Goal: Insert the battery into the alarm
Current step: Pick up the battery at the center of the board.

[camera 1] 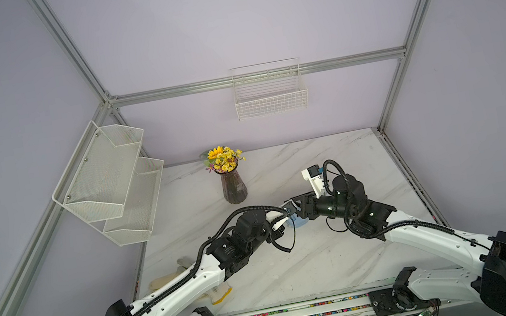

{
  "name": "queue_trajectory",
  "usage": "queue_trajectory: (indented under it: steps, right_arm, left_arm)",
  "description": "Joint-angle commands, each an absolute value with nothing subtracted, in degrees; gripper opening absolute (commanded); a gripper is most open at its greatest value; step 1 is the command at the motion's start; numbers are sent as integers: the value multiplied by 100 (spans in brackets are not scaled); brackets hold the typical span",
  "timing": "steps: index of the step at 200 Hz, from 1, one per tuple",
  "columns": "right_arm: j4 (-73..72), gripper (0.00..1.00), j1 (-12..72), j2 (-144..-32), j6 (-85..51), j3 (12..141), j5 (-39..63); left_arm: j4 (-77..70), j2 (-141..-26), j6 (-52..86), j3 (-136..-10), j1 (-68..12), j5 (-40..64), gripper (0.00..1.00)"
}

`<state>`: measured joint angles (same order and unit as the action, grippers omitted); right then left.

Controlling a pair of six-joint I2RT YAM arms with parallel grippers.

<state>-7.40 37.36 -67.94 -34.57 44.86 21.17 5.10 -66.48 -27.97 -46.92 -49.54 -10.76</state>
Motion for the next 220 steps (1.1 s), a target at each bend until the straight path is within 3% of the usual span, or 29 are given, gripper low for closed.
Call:
queue_trajectory:
  steps: [1, 119, 207, 214, 220]
  right_arm:
    - [-728, 43, 3762, -6796, -3628, 4580, 2039]
    - [-1028, 20, 3771, -6940, -3924, 4509, 2192]
    - [-972, 10, 3771, -6999, -3912, 4509, 2024]
    - [-943, 10, 3771, -6989, -3886, 4500, 1972]
    - [-904, 9, 3771, -6979, -3870, 4488, 1914]
  left_arm:
    - [35, -6430, -3032, -4638, -4957, -1108, 0]
    - [11, -6373, -3061, -4608, -4957, -941, 0]
    - [95, -6405, -3064, -4621, -4958, -861, 0]
    - [89, -6422, -3007, -4618, -4957, -870, 7]
    - [93, -6450, -2938, -4614, -4958, -879, 19]
